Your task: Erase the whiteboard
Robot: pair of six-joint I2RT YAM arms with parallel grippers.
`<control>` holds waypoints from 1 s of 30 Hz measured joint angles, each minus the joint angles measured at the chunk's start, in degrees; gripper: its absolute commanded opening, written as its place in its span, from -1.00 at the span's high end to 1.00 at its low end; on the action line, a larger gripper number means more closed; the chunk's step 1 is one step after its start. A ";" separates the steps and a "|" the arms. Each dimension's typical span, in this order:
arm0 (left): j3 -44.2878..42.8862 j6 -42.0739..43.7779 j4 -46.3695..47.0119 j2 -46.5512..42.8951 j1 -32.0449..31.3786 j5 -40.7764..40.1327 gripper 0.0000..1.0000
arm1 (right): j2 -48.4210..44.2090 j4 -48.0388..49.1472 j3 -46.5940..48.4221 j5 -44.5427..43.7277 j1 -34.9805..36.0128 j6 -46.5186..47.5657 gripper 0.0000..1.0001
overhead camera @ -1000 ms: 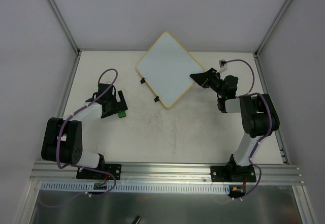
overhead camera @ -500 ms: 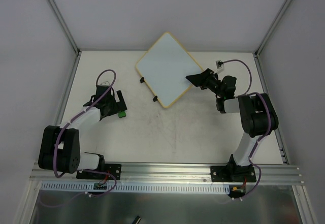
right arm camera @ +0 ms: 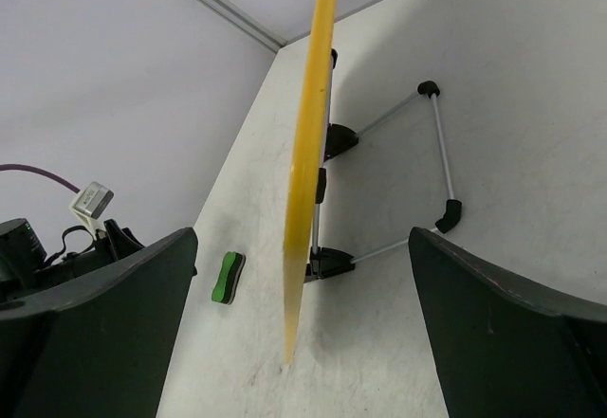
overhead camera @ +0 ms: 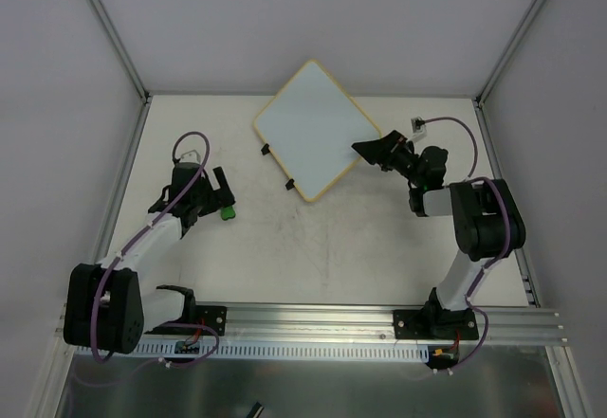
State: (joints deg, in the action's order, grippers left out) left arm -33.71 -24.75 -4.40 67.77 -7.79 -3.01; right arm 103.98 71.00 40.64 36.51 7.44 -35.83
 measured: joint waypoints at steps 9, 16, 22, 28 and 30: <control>2.84 -0.90 1.11 -6.93 -0.02 0.09 -0.98 | -13.88 -2.86 -6.80 -1.18 -1.97 0.02 -0.98; 3.54 -1.66 1.73 -11.72 -0.11 1.29 -0.98 | -31.12 -16.20 -12.74 -3.91 -3.41 3.76 -0.98; 5.29 -1.92 2.03 -15.74 -0.11 2.54 -0.98 | -51.41 -42.51 -13.33 -12.33 -3.74 14.03 -0.98; 7.58 -1.86 2.21 -21.07 -1.57 4.20 -0.98 | -63.47 -58.80 -13.35 -17.07 -3.80 21.40 -0.98; 8.50 -1.81 2.36 -22.71 -2.64 4.59 -0.98 | -65.09 -61.77 -14.05 -17.68 -3.82 22.64 -0.98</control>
State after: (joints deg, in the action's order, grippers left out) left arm -25.21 -26.57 -2.04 45.06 -10.44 1.58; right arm 38.89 9.23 26.59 18.83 3.62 -13.19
